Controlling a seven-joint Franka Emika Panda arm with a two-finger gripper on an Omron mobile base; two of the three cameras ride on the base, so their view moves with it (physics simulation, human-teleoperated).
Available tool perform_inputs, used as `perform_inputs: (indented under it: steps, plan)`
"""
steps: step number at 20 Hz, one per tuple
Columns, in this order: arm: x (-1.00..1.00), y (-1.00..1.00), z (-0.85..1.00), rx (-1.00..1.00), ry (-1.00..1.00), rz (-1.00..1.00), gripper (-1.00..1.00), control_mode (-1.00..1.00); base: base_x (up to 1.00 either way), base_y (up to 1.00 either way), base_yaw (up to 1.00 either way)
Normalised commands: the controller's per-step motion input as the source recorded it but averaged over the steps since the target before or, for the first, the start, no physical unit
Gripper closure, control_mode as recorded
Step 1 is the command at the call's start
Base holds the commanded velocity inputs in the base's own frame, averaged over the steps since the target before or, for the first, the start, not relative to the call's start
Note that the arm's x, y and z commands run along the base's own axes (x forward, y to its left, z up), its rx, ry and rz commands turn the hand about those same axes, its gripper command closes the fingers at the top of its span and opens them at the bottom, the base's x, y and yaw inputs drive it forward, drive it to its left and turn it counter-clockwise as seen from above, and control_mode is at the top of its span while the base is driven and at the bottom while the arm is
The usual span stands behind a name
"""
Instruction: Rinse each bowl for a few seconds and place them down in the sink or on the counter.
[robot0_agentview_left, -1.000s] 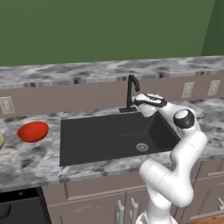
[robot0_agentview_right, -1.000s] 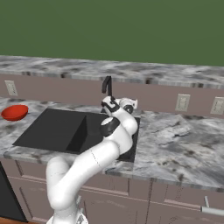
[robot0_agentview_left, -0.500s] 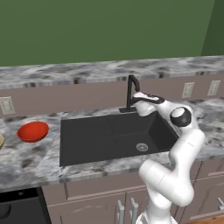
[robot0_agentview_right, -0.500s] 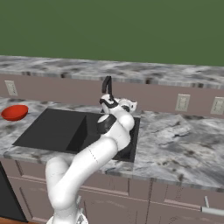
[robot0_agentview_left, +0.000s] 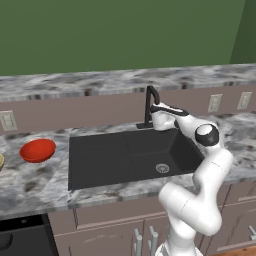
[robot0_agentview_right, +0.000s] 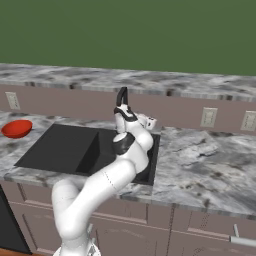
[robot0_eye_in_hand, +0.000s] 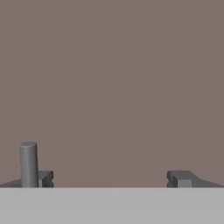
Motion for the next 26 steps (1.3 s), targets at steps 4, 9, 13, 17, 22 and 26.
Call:
perform_inputs:
  steps: [4, 9, 13, 17, 22, 26]
  plan:
    - [-0.1, -0.82, -0.27, 0.07, 0.0, -0.09, -1.0, -1.0, 0.0, 0.0, 0.0]
    - [-0.02, -0.89, -0.17, 0.11, 0.09, -0.09, -1.0, -1.0, 0.0, 0.0, 0.0]
    - [0.0, -0.94, -0.15, 0.13, 0.13, -0.09, -1.0, -1.0, 0.0, 0.0, 0.0]
    - [0.0, -0.97, -0.15, 0.14, 0.15, -0.09, -1.0, -1.0, 0.0, 0.0, 0.0]
    - [0.0, -0.8, 0.04, 0.15, 0.12, -0.04, -1.0, -1.0, 0.0, 0.0, 0.0]
    - [0.0, -0.37, 0.53, 0.1, 0.04, -0.02, -1.0, -1.0, 0.0, 0.0, 0.0]
